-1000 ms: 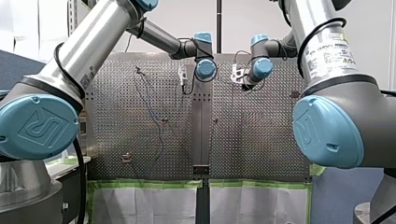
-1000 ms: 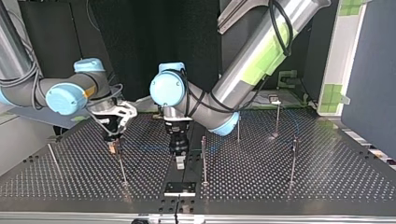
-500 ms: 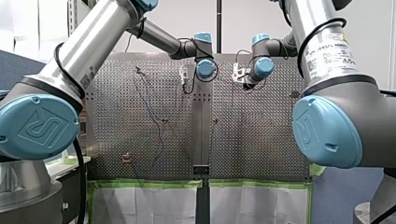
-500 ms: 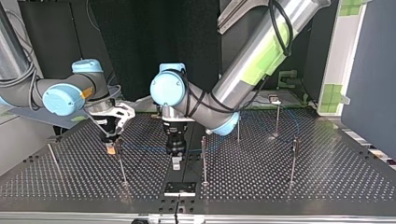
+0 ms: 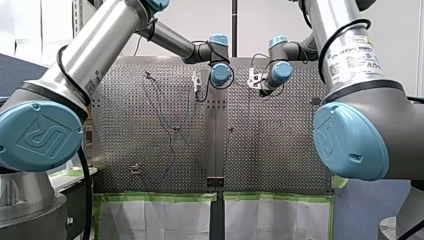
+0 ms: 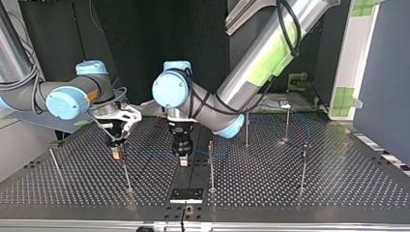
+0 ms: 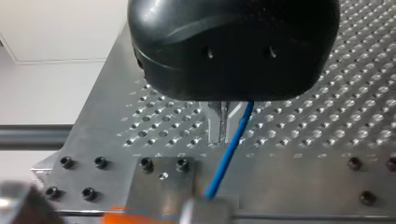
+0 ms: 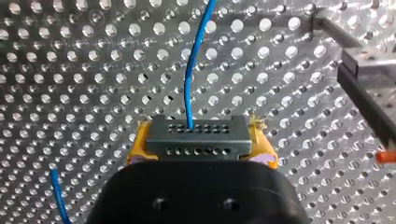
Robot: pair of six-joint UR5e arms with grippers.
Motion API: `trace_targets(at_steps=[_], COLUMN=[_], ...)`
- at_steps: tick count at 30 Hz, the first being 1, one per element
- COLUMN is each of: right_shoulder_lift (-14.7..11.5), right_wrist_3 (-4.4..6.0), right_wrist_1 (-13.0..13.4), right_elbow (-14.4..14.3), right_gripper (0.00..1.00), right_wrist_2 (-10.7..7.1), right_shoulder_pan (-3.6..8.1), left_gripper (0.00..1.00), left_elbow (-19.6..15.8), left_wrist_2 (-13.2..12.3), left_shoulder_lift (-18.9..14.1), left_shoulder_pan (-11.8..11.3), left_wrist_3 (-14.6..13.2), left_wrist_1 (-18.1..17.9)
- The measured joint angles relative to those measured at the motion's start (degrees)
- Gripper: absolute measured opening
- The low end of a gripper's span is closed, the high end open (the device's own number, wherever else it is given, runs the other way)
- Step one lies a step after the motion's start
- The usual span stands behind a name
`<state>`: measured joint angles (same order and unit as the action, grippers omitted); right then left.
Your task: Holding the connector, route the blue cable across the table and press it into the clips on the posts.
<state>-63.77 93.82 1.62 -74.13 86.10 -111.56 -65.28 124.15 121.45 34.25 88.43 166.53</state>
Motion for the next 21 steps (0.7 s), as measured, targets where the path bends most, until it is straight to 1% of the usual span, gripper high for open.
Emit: trace_targets(at_steps=[4, 11, 14, 17, 21], right_shoulder_lift=[0.0, -0.03, -0.06, -0.09, -0.12], right_wrist_3=[-0.02, 0.0, 0.12, 0.16, 0.14], right_wrist_1=[-0.65, -1.59, -1.67, -1.67, -1.56], right_elbow=[-0.01, -0.52, -1.35, -2.35, -4.43], right_gripper=[0.0, 0.0, 0.0, 0.0, 0.0], right_wrist_2=[-0.01, -0.01, 0.22, 0.65, 1.07], right_shoulder_pan=[-0.17, -0.4, -0.48, -0.54, -0.65], left_gripper=[0.0, 0.0, 0.0, 0.0, 0.0], left_elbow=[-0.55, -3.67, -5.18, -6.69, -8.66], left_wrist_2=[0.77, 4.05, 4.78, 4.8, 4.77], left_shoulder_lift=[-0.02, -0.25, -1.17, -2.5, -4.39], left_shoulder_pan=[0.39, 1.35, 1.76, 2.06, 2.44], left_wrist_3=[0.55, 1.31, 1.49, 1.53, 1.52], left_wrist_1=[1.38, 2.51, 1.92, 0.68, -1.2])
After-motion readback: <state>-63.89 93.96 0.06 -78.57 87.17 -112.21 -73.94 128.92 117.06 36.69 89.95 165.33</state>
